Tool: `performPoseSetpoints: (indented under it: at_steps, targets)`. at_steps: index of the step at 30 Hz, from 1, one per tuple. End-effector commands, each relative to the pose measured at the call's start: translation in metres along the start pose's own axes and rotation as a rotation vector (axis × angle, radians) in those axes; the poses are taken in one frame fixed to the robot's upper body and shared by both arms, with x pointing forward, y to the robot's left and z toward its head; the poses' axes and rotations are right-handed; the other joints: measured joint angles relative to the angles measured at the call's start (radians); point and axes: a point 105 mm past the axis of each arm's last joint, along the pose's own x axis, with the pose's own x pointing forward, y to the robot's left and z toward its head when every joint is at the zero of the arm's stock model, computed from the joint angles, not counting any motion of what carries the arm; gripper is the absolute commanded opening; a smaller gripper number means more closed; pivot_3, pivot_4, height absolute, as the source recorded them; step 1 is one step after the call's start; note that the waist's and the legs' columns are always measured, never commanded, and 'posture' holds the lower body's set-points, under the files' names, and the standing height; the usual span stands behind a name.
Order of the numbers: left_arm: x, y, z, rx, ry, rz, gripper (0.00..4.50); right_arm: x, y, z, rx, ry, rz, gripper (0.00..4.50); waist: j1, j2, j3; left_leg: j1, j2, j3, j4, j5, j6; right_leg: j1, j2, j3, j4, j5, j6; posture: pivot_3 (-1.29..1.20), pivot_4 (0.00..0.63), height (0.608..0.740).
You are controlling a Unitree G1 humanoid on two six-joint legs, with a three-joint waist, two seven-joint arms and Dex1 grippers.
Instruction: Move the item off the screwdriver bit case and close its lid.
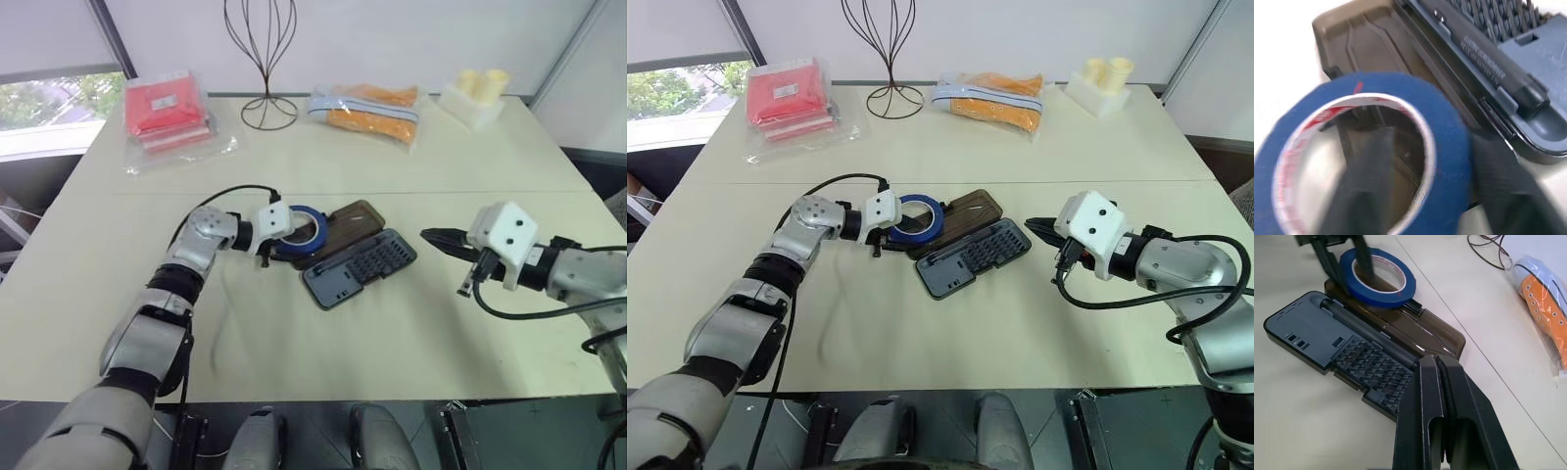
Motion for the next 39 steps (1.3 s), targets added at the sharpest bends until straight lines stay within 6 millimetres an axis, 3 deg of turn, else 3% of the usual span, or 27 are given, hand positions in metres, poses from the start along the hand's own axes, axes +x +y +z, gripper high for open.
performPoseSetpoints:
  at_steps: [1, 7, 13, 16, 19, 22, 25, 32, 39]
  targets:
    - [-0.001, 0.004, 0.004, 0.022, 0.008, 0.002, 0.47, -0.005, -0.004, 0.013, -0.044, -0.036, -0.03, 0.0, 0.0, 0.0, 0.0, 0.0, 0.0, 0.0, 0.0, 0.0, 0.0, 0.0, 0.0, 0.0, 0.0, 0.0, 0.0, 0.0, 0.15, 0.74]
    - [-0.006, 0.017, 0.009, -0.005, -0.037, 0.117, 0.47, -0.005, -0.004, 0.014, -0.045, -0.036, -0.031, 0.0, 0.0, 0.0, 0.0, 0.0, 0.0, 0.0, 0.0, 0.0, 0.0, 0.0, 0.0, 0.0, 0.0, 0.0, 0.0, 0.0, 0.15, 0.74]
    - [-0.046, 0.057, 0.014, -0.052, -0.108, 0.493, 0.47, -0.001, 0.003, 0.014, -0.023, -0.045, -0.016, 0.0, -0.001, 0.0, 0.0, 0.0, 0.0, -0.001, 0.0, 0.0, 0.0, 0.0, 0.0, 0.0, 0.0, 0.0, 0.0, 0.0, 0.15, 0.74]
    - [-0.091, 0.073, 0.006, -0.118, -0.126, 0.768, 0.47, 0.004, 0.01, 0.014, -0.004, -0.059, 0.015, 0.0, -0.004, 0.0, 0.0, 0.0, 0.001, -0.001, 0.0, 0.0, 0.0, -0.001, 0.0, 0.0, 0.001, 0.0, 0.0, 0.0, 0.15, 0.74]
    - [-0.143, 0.079, -0.016, -0.22, -0.083, 1.061, 0.47, 0.009, 0.014, 0.014, 0.002, -0.068, 0.051, 0.0, -0.007, 0.0, 0.0, 0.0, 0.001, -0.001, 0.0, 0.0, 0.0, -0.002, 0.0, 0.0, 0.002, 0.0, 0.0, 0.0, 0.15, 0.74]
    - [-0.189, 0.066, -0.054, -0.381, 0.009, 1.293, 0.47, 0.015, 0.015, 0.015, 0.003, -0.08, 0.08, 0.0, -0.004, 0.0, 0.0, 0.0, 0.001, -0.001, 0.0, 0.0, 0.0, -0.002, 0.0, 0.001, 0.002, 0.0, 0.0, 0.0, 0.15, 0.74]
    - [-0.22, 0.044, -0.084, -0.51, 0.101, 1.445, 0.47, 0.02, 0.014, 0.015, -0.004, -0.086, 0.101, 0.0, -0.002, 0.0, 0.0, 0.001, 0.001, -0.001, 0.0, 0.0, 0.0, -0.001, 0.0, 0.0, 0.002, 0.0, 0.0, 0.0, 0.15, 0.74]
    - [-0.237, 0.006, -0.118, -0.698, 0.222, 1.53, 0.47, 0.028, 0.013, 0.017, -0.013, -0.106, 0.127, 0.0, 0.019, -0.002, 0.0, 0.0, 0.0, -0.002, 0.0, 0.001, -0.002, -0.001, -0.001, 0.0, 0.001, 0.0, 0.0, 0.0, 0.15, 0.74]
    - [-0.233, -0.008, -0.13, -0.771, 0.238, 1.552, 3.82, 0.027, 0.011, 0.017, -0.022, -0.105, 0.127, 0.0, 0.022, -0.002, -0.001, 0.0, 0.0, -0.002, 0.0, 0.003, -0.006, -0.001, -0.002, 0.0, 0.001, 0.0, 0.0, 0.0, 0.15, 0.74]
